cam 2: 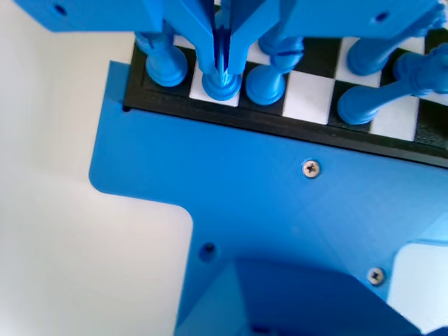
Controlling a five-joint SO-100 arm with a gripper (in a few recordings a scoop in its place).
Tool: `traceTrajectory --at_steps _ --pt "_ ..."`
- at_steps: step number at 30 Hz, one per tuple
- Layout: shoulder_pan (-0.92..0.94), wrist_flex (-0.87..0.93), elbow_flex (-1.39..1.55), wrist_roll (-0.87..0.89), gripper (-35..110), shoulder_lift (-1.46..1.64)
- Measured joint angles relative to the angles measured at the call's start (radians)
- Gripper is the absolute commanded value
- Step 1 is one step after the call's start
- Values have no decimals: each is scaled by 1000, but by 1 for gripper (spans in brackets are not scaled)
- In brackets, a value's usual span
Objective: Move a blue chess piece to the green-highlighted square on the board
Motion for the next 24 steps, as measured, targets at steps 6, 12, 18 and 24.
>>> traceTrajectory --at_steps 6,12,18,24 --pt "20 57 -57 -20 1 0" --pt "37 130 -121 -21 1 3" --pt "18 199 -164 -12 1 6" --pt "14 270 -192 -20 1 46"
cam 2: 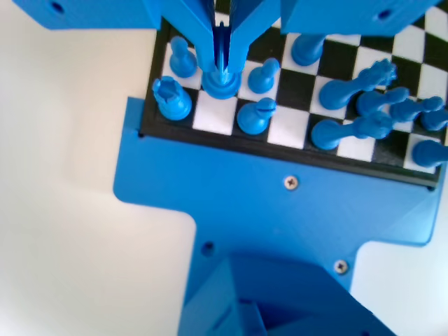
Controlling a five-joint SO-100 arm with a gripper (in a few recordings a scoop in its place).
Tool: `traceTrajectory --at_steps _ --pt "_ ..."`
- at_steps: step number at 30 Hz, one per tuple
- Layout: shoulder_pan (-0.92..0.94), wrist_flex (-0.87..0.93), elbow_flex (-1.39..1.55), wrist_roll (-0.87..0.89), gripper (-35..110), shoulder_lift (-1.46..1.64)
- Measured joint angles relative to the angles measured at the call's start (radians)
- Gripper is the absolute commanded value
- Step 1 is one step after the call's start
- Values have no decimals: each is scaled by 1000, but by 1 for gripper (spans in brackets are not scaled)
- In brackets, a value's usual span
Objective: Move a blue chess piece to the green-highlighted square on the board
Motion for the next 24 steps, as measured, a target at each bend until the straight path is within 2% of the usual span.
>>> traceTrajectory --at_steps 5,11,17,24 --pt "32 60 -32 -15 1 35" --pt "167 92 -87 -55 1 44" --pt "295 84 -124 -104 1 9" --pt "336 23 -110 -138 1 -49"
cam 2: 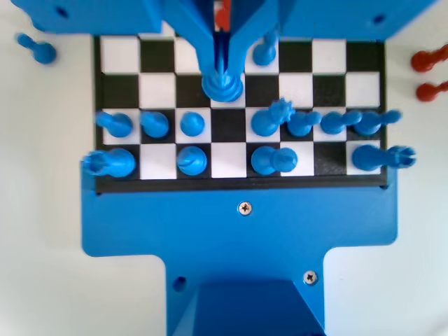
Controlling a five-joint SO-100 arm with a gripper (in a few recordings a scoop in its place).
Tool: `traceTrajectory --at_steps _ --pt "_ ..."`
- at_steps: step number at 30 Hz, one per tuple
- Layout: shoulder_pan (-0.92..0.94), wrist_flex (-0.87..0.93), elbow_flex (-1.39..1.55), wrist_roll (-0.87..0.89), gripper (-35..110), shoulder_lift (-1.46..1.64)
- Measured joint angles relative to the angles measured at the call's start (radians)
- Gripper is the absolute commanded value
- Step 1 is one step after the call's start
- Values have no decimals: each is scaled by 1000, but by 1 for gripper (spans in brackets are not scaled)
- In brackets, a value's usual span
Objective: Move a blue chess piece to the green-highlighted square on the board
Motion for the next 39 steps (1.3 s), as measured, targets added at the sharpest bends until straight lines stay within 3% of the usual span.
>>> traceTrajectory --at_steps 17,39 --pt "-8 -143 149 -29 1 -18" --pt "12 -144 98 -44 2 -104"
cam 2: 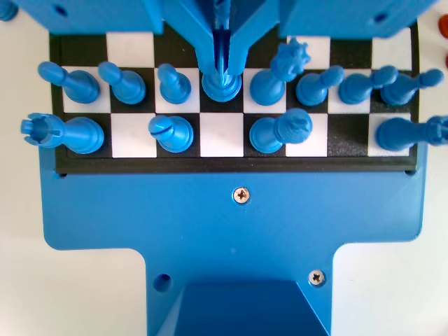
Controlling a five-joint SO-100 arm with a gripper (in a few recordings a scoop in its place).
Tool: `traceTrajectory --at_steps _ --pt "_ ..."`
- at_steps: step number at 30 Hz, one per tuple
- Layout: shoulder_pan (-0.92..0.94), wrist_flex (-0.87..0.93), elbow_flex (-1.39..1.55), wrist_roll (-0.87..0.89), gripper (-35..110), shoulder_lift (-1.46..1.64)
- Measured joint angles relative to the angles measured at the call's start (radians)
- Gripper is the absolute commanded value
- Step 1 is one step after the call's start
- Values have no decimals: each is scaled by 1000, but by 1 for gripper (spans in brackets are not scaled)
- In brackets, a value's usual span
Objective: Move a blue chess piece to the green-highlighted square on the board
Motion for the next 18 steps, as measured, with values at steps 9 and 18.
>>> traceTrajectory --at_steps 9,18 --pt "-3 0 0 -31 4 0" --pt "-2 -18 0 -60 7 0"
